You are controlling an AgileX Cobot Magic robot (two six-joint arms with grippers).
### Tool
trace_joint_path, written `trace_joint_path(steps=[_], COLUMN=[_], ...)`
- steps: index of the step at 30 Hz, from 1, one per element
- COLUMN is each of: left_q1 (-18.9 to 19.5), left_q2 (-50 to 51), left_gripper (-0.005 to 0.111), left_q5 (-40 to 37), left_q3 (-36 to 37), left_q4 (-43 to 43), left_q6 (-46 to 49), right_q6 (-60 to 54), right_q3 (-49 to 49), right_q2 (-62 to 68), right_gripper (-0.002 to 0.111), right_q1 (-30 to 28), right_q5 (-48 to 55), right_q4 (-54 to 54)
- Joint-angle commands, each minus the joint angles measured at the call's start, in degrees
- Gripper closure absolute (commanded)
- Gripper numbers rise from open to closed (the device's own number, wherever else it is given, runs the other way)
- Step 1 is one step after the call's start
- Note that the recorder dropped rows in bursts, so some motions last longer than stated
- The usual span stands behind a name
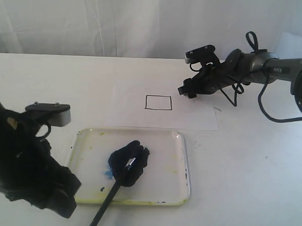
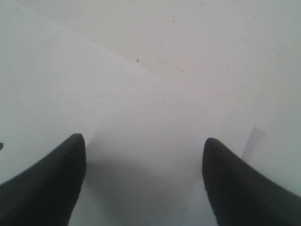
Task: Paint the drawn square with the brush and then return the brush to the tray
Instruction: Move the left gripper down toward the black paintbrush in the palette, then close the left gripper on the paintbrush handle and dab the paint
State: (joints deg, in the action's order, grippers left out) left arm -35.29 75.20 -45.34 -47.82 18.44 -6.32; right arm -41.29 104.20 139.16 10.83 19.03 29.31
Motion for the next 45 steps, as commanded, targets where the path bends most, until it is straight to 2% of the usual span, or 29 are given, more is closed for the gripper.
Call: trace_joint_path(steps=[1, 7, 12, 15, 21, 26, 33, 38, 45], left_q1=[-5.7, -11.3, -13.8, -14.0, -14.0, -14.0, -14.4, -16.7, -16.8], left_q2=[1.5, 5.5, 9.0, 10.4, 13.5, 16.2, 18.6, 18.5, 18.5], left_gripper=[0.049, 0.049, 0.039, 0.035, 0.035, 0.038, 0.050, 0.050, 0.050], left_q5=[0.7, 1.1, 5.0, 6.0, 8.9, 11.1, 13.7, 17.4, 18.7], left_q3=[-0.3, -0.3, -0.3, -0.3, -0.2, -0.2, 0.0, 1.4, 3.9], left_q4=[-2.8, -12.7, -12.7, -12.9, -11.8, -10.7, -10.4, -10.4, -11.0], left_q6=[-5.6, -17.1, -18.3, -18.3, -19.8, -20.1, -21.0, -21.1, -22.5], right_q6=[0.0, 0.0, 0.0, 0.0, 0.0, 0.0, 0.0, 0.0, 0.0], right_q3=[-0.3, -0.3, -0.3, -0.3, -0.3, -0.3, -0.3, -0.3, -0.3], right_q2=[0.4, 0.4, 0.4, 0.4, 0.4, 0.4, 0.4, 0.4, 0.4], right_gripper=[0.042, 0.042, 0.042, 0.042, 0.042, 0.042, 0.042, 0.042, 0.042], right_q1=[0.0, 0.0, 0.0, 0.0, 0.0, 0.0, 0.0, 0.0, 0.0], right_q5=[0.0, -0.4, -0.5, -0.5, -0.7, -0.9, -1.4, -1.6, -1.6], right_q4=[-0.9, -0.9, -0.9, -0.9, -0.9, -0.9, -0.9, -0.9, -0.9])
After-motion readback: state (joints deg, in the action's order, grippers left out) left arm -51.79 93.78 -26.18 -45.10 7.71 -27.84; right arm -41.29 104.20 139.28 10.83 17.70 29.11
